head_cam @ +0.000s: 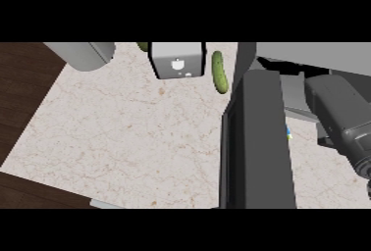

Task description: Pick up the milk, place it into the microwave and close the microwave

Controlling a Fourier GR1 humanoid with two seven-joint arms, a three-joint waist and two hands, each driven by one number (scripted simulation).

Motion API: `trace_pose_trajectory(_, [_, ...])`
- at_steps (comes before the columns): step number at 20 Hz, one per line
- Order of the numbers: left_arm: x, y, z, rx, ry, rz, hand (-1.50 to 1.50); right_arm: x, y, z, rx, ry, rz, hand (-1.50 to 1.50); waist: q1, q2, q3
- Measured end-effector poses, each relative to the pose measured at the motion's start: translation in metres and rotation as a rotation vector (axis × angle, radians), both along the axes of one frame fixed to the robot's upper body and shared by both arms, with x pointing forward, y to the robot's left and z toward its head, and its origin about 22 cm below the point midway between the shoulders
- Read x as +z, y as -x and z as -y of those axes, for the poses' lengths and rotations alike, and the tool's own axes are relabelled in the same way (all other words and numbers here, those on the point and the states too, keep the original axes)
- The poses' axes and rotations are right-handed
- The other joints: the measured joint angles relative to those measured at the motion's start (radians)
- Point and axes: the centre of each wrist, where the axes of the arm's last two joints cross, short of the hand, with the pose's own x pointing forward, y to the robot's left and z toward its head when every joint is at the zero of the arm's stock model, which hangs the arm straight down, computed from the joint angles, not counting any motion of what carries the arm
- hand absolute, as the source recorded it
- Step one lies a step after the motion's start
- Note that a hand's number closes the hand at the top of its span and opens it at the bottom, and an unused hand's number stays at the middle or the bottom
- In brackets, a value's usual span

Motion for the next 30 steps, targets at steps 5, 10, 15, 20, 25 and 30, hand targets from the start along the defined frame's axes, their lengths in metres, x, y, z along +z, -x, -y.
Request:
trace_pose_trajectory(5, [-0.001,-0.005,-0.001,-0.003,-0.010,-0.004,-1.50,0.003,-0.006,-0.028,0.036,0.052,-0.053,-1.50,0.004,-0.008,-0.004])
trace_pose_trajectory(10, [-0.007,-0.009,0.000,-0.010,0.001,-0.021,-1.50,0.012,-0.011,-0.046,0.012,0.086,-0.059,-1.50,-0.012,-0.017,-0.006])
trace_pose_trajectory(15, [-0.008,-0.013,0.000,-0.021,-0.015,-0.040,-1.50,0.015,-0.014,-0.064,0.038,0.094,-0.039,-1.50,-0.028,-0.023,-0.002])
trace_pose_trajectory(20, [-0.013,-0.015,0.002,-0.026,-0.012,-0.055,-1.50,0.012,-0.013,-0.077,0.066,0.062,-0.029,-1.50,-0.048,-0.027,-0.002])
trace_pose_trajectory(25, [-0.024,-0.012,0.005,-0.040,0.001,-0.086,-1.50,0.008,-0.012,-0.078,0.039,0.022,-0.014,-1.50,-0.061,-0.030,-0.003])
trace_pose_trajectory(30, [-0.034,-0.009,0.010,-0.051,-0.002,-0.108,-1.50,0.003,-0.010,-0.073,0.031,0.012,-0.018,-1.50,-0.079,-0.039,-0.004])
